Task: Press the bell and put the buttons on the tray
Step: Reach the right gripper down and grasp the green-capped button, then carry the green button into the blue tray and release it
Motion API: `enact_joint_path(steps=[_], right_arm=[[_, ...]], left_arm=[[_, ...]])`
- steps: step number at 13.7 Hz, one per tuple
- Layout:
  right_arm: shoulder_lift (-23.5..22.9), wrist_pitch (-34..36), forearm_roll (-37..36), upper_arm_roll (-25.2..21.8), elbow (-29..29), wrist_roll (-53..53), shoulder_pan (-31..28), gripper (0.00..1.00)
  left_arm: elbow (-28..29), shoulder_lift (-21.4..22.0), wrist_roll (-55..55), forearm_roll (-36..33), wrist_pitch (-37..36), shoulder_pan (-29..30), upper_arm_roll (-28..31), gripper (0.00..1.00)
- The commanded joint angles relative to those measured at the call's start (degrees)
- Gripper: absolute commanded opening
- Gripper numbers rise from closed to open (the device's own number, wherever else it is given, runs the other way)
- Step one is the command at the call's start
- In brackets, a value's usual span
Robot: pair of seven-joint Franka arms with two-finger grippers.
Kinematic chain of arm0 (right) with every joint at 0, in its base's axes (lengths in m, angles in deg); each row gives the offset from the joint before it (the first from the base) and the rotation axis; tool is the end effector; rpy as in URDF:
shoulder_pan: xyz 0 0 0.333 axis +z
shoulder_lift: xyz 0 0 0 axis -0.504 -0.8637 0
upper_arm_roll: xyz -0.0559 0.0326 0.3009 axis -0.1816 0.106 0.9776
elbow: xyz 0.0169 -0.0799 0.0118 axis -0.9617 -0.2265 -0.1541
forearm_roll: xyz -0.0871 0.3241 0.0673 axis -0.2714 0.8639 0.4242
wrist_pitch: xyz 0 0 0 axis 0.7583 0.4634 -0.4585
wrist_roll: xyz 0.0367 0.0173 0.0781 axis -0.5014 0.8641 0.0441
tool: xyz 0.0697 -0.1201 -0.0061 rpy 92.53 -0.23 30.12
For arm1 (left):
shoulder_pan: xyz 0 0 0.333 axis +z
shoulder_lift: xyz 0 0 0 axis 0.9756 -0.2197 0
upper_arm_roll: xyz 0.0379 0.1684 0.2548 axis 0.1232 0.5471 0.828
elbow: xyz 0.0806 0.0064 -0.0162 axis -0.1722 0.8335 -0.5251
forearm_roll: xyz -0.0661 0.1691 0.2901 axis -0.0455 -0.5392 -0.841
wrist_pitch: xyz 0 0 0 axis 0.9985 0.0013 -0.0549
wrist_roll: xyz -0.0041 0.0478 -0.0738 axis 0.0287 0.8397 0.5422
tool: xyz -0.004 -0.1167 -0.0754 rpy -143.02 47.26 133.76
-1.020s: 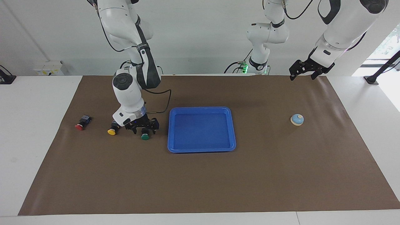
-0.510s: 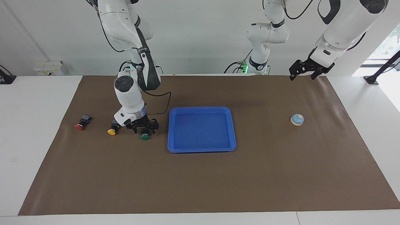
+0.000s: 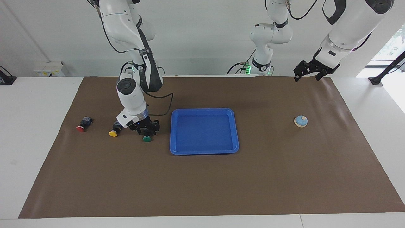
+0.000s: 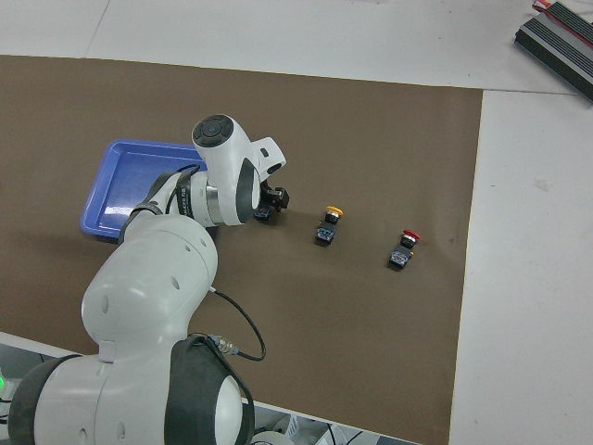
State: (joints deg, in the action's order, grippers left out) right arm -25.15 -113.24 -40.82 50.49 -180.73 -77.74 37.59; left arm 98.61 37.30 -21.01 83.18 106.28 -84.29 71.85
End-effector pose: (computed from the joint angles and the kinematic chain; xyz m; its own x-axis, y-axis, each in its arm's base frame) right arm 0.5174 0.0971 0.2886 0.9970 -0.0742 0.0228 -0.0739 -0.9972 -0.0126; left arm 0.4619 -0.0400 0.5712 0.9872 -0.0074 -0.1595 -0.0053 -0.9999 0.0138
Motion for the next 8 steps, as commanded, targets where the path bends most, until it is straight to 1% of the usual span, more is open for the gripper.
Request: enact_joint_path(steps=[1,3,5,6,7,8], right_arm=[[1.7,-0.7,0.2,0.3,-1.8,-1.2,0.1,0.00],[1.8,-0.7,0.4,0.3,-1.6,-1.5,0.8,0.00],[2.2,-0.2,0.4,0.3,-0.9,-1.5,0.9,0.00],[2.3,1.3,0.4,0.3,0.3,-1.4,1.0,0.00],[2.4,4.6,0.6,0.3,2.7,-1.5,1.0,0.00],[2.2,8.9,0.9,0.4,6.7,-1.6,1.5,0.00]], left_arm=[[-0.1,0.2,-0.2,0.1,-0.4,6.3,-5.6,1.00],[0.0,0.1,-0.1,0.0,-0.1,5.7,-5.5,1.00],[-0.1,0.1,-0.2,0.1,-0.5,6.3,-5.7,1.00],[-0.2,0.2,-0.1,0.0,-0.7,6.4,-5.9,1.00],[-0.5,0.2,0.0,-0.1,-0.9,6.5,-6.0,1.00],[-0.7,0.1,0.1,-0.5,-1.5,6.0,-6.0,1.00]])
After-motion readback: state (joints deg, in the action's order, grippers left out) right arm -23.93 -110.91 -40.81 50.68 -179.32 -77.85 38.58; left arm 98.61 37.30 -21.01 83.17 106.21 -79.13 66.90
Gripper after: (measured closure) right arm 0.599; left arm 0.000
